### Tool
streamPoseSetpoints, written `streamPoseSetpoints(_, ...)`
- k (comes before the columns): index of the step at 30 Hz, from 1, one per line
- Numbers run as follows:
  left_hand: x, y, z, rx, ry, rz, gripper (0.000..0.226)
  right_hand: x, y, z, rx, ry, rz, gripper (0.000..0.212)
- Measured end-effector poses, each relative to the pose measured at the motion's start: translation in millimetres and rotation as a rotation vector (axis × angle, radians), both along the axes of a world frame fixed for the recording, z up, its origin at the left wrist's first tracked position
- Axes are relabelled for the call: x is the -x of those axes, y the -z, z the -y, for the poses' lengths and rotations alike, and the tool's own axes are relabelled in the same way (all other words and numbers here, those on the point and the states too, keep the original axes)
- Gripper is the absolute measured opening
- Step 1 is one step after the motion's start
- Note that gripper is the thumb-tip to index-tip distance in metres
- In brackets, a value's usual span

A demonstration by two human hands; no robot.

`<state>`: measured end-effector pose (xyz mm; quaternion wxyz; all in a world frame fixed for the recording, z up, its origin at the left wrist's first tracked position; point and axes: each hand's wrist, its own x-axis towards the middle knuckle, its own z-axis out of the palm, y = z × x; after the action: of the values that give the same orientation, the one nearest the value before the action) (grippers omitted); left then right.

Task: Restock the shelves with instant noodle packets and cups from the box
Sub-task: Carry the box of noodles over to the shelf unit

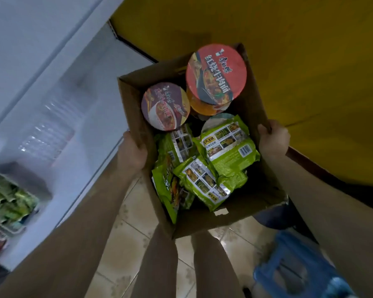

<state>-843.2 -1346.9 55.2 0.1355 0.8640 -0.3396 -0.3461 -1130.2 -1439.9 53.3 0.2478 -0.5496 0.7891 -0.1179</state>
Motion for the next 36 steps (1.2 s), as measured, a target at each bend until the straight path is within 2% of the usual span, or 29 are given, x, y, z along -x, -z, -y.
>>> streamPoseSetpoints(7,4,71,26,0.023,-0.146,-0.075,0.034,-10,63,78,-0.041,-0.190,-0.044,0.027)
streamPoseSetpoints(10,10,98,34,-0.009,-0.202,-0.049,0.033,-14,94,102,-0.057,-0.256,-0.065,0.029)
streamPoseSetpoints(15,19,165,45,0.030,-0.296,-0.085,0.023,-20,153,142,-0.080,-0.378,-0.060,0.030)
streamPoseSetpoints(21,38,236,52,-0.018,-0.480,-0.091,0.034,-28,219,182,-0.143,-0.464,-0.088,0.033)
streamPoseSetpoints(26,50,270,68,-0.061,-0.571,-0.099,0.034,-43,249,212,-0.084,-0.568,-0.131,0.025)
streamPoseSetpoints(36,49,305,101,-0.018,-0.678,-0.148,0.032,-64,276,257,-0.023,-0.616,-0.063,0.021)
